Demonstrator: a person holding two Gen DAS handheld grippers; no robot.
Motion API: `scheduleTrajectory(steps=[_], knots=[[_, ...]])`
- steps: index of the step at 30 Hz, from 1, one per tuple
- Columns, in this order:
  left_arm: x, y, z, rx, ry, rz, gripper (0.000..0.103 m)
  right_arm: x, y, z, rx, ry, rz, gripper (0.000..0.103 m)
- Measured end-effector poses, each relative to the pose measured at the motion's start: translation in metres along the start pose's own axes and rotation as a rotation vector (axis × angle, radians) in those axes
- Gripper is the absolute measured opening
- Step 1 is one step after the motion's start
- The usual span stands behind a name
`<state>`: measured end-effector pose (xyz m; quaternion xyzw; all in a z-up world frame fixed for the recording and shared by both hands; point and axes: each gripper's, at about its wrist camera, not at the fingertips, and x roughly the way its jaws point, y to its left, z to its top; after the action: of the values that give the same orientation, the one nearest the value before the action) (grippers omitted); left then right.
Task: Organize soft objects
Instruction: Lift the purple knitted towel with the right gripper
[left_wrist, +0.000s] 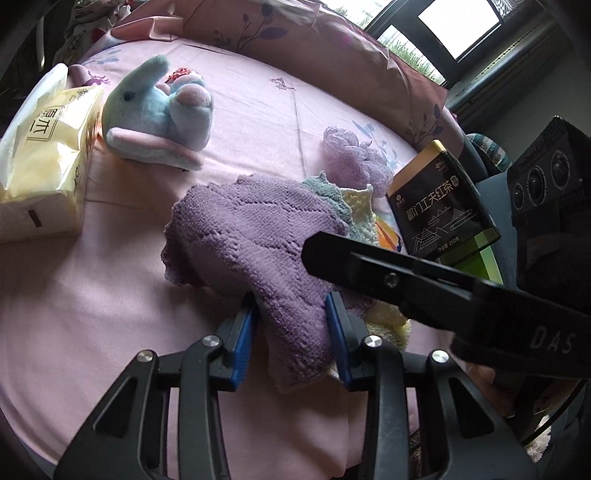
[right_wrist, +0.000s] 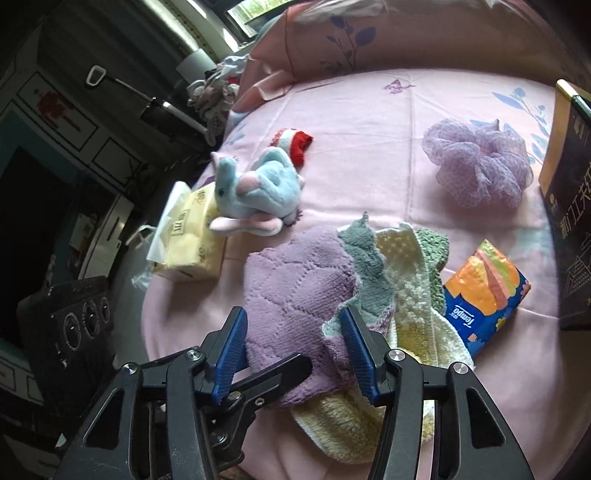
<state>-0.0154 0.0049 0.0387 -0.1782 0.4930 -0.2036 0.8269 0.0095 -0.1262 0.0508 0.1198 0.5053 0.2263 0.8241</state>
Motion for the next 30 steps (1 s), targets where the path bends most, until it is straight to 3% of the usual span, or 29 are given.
scheduleTrajectory(steps=[2, 7, 11, 13, 15, 20, 28, 30], knots=[[0.001, 0.001, 0.000, -0.015, 0.006, -0.012, 0.035, 0.000, -0.005, 0.001, 0.008, -0.014, -0.067, 0.056], [-0.001, 0.000, 0.000, -0.011, -0.004, -0.020, 0.034, 0.001, -0.006, 0.002, 0.003, 0.011, 0.031, 0.056], [-0.002, -0.003, -0.001, 0.000, -0.014, -0.027, 0.034, 0.015, -0.005, 0.000, 0.002, 0.048, 0.036, 0.056], [-0.003, -0.006, -0.002, 0.010, -0.027, -0.026, 0.034, 0.017, -0.008, -0.001, 0.036, 0.058, 0.059, 0.043], [-0.008, -0.011, -0.003, 0.025, -0.051, -0.028, 0.034, 0.010, -0.005, -0.001, 0.036, 0.042, 0.097, 0.037], [-0.035, -0.022, -0.003, 0.062, -0.155, -0.059, 0.034, -0.019, 0.008, -0.001, -0.003, -0.045, 0.144, 0.034], [-0.069, -0.047, -0.003, 0.148, -0.290, -0.047, 0.038, -0.067, 0.025, -0.004, -0.070, -0.187, 0.134, 0.034], [-0.075, -0.052, -0.002, 0.148, -0.309, -0.047, 0.038, -0.076, 0.026, -0.005, -0.081, -0.211, 0.153, 0.027]])
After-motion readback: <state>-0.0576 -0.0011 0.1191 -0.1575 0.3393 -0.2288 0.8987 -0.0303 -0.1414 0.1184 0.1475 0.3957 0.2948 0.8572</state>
